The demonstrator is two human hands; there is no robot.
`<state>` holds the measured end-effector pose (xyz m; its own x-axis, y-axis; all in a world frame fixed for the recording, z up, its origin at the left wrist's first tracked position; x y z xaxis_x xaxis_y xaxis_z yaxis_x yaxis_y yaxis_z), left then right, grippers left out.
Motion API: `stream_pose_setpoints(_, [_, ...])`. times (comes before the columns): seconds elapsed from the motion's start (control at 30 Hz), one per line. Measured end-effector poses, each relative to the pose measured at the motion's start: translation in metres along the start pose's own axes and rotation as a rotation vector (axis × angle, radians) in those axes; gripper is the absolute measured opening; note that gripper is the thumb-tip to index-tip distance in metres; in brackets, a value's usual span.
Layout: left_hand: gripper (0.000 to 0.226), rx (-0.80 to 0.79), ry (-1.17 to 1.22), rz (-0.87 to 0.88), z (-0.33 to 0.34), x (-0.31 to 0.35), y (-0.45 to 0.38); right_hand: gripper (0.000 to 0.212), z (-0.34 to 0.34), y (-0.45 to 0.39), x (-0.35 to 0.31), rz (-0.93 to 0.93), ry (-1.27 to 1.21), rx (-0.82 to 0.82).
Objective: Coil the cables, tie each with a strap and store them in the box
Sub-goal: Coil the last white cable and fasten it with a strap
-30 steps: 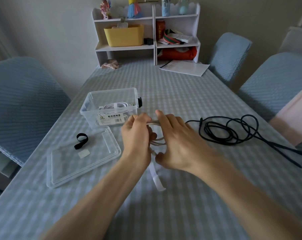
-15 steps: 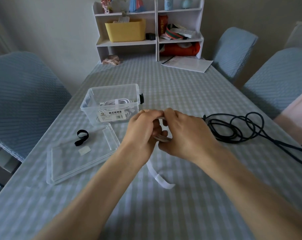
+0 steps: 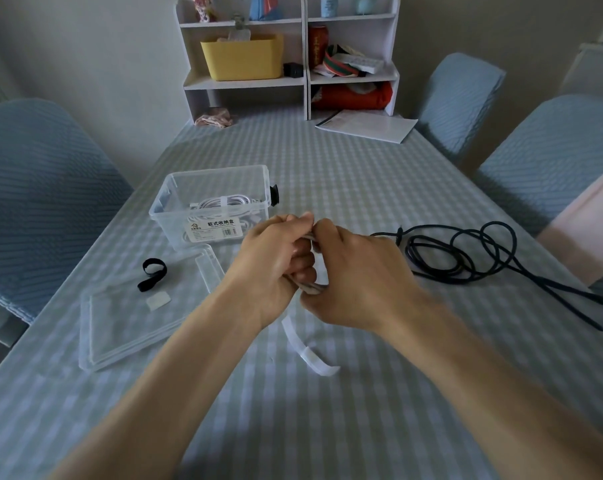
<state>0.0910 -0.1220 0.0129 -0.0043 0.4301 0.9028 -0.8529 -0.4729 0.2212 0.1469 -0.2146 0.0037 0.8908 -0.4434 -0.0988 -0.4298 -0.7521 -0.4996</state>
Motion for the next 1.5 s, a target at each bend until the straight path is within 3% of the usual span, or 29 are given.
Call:
stream_pose_setpoints(0.17, [0.036, -0.031, -0.124, 0.010, -0.010, 0.004, 0.004, 0.036, 0.000, 0.001, 0.000, -0.038, 0.022, 0.054])
stream_pose_setpoints(0.33, [0.028, -0.104, 0.045, 0.086, -0.005, -0.003, 0.010, 0.029, -0.004, 0.002, 0.004, -0.016, 0.017, 0.086])
stream_pose_setpoints(0.63, [0.035, 0.028, -0.042, 0.230, -0.003, -0.004, 0.011, 0.028, -0.005, 0.000, 0.008, -0.037, -0.002, 0.130])
stream_pose_setpoints(0.77, [0.031, 0.057, -0.147, 0.231, -0.008, -0.003, 0.012, 0.043, -0.004, 0.001, 0.013, -0.003, -0.016, 0.007])
stream_pose_setpoints(0.87, [0.031, 0.068, -0.186, 0.239, -0.011, -0.001, 0.010, 0.044, 0.000, 0.001, 0.018, 0.079, -0.064, -0.201])
stream_pose_setpoints(1.0, [0.027, 0.086, -0.227, 0.228, -0.013, -0.002, 0.012, 0.038, 0.001, 0.001, 0.014, 0.071, -0.082, -0.266])
stream_pose_setpoints(1.17, [0.007, 0.136, -0.641, 0.395, -0.011, 0.003, 0.035, 0.016, 0.000, 0.002, 0.003, -0.002, -0.030, -0.335])
stream_pose_setpoints(1.3, [0.025, 0.285, -1.044, 0.664, -0.008, 0.007, 0.051, 0.024, -0.005, -0.002, -0.004, -0.014, 0.017, -0.307])
stream_pose_setpoints(1.43, [0.068, 0.341, -1.277, 0.411, -0.016, 0.012, 0.030, 0.021, -0.006, 0.005, -0.008, -0.051, 0.063, -0.289])
stream_pose_setpoints(1.5, [0.070, 0.289, -1.255, 0.398, -0.017, 0.005, 0.022, 0.020, -0.008, 0.006, -0.010, -0.064, 0.047, -0.277])
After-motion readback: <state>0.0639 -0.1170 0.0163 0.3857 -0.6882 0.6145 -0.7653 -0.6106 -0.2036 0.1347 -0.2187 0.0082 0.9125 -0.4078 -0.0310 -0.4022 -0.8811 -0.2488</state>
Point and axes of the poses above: each hand's wrist, its own y-axis away from the middle knuckle, its own z-axis out of the palm, x = y × z, the point moved 4 cm from there along -y, towards the middle knuckle, and after that the axes turned 1 degree about y, right-handed, at the moved point
